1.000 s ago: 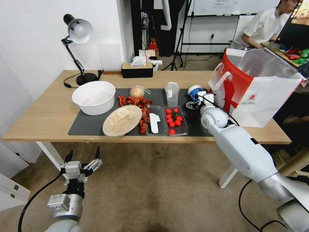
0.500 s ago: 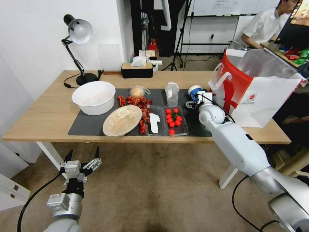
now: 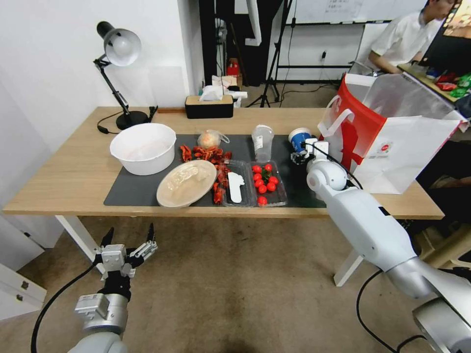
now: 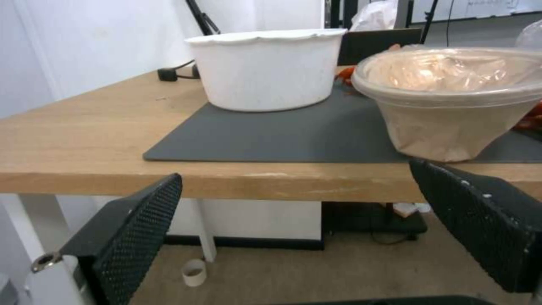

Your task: Pick up the trash from the table and place it into the takeout bag.

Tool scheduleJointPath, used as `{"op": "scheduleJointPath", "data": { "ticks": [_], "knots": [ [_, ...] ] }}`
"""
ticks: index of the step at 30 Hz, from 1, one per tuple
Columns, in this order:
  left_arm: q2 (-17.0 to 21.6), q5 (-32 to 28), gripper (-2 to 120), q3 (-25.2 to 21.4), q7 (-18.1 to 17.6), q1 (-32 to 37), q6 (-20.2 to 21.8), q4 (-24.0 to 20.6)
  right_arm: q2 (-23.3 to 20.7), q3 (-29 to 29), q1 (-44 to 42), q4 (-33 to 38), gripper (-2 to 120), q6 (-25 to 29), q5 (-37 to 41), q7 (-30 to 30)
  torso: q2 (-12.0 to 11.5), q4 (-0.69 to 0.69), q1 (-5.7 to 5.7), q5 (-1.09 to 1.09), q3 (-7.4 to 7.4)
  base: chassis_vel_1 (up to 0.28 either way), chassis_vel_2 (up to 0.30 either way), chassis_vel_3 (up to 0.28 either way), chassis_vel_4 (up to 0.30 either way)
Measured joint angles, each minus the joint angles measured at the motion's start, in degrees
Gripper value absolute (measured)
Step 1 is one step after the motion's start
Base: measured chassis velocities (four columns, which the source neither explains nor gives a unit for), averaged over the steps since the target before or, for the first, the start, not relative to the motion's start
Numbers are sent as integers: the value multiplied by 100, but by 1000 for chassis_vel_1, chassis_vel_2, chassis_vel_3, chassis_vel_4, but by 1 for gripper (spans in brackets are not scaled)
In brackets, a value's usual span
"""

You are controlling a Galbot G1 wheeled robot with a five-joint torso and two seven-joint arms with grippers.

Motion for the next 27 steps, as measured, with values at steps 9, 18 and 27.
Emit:
{"op": "scheduleJointPath", "data": {
  "ticks": [9, 18, 27],
  "knots": [
    [-2, 15, 100, 2, 3, 78, -9, -85, -126, 214, -335, 552, 46, 203, -152, 117, 0, 1, 0, 0, 0, 0, 0, 0, 0],
    [-26, 36, 100, -15, 3, 161, -21, -185, -546, 631, -1066, 1844, 46, 314, -392, 97, 0, 2, 0, -2, -1, 0, 0, 0, 0],
    [-140, 206, 100, 10, 3, 388, -131, -362, -1258, 1510, -2515, 3592, 45, 315, -360, -227, 1, 0, 0, 0, -1, 0, 0, 0, 0]
  ]
}}
